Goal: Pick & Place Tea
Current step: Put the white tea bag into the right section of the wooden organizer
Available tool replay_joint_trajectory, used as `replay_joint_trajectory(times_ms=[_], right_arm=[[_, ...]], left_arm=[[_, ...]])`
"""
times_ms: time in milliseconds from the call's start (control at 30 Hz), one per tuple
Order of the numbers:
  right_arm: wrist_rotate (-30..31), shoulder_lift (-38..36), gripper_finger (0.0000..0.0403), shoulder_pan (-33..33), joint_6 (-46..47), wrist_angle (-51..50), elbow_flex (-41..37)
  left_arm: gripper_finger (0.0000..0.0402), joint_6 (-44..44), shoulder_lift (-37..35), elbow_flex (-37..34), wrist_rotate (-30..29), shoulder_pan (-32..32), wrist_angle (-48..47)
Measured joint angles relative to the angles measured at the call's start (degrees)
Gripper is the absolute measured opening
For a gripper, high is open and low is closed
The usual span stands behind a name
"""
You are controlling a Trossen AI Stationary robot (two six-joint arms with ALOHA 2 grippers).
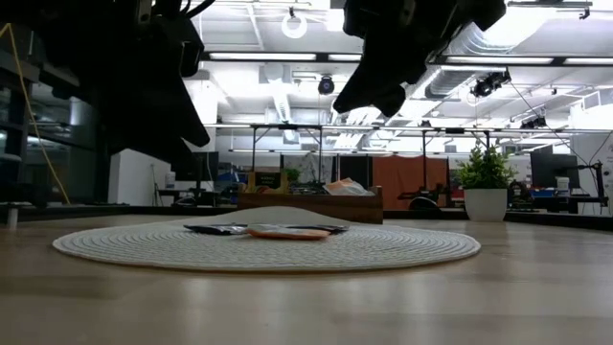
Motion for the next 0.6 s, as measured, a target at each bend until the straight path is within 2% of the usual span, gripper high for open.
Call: replay_joint_trajectory(times_ms=[200, 467, 600], right_arm=[[-0.5, 0.7, 0.0001, -0.1, 2.1, 2.9, -2.9], [-3.3, 6.8, 0.0001, -0.4, 4.6, 9.2, -3.9], [-4.2, 8.4, 0.0000, -0.4, 4.6, 10.6, -3.8]], left_arm=[[0.0186, -0.9, 0.0, 0.0, 0.0, 0.0, 0.1], [0.0186, -0.5, 2.9, -0.1, -0.5, 0.4, 3.8], [0.0186, -4.9, 5.3, 0.0, 1.0, 0.4, 5.3]])
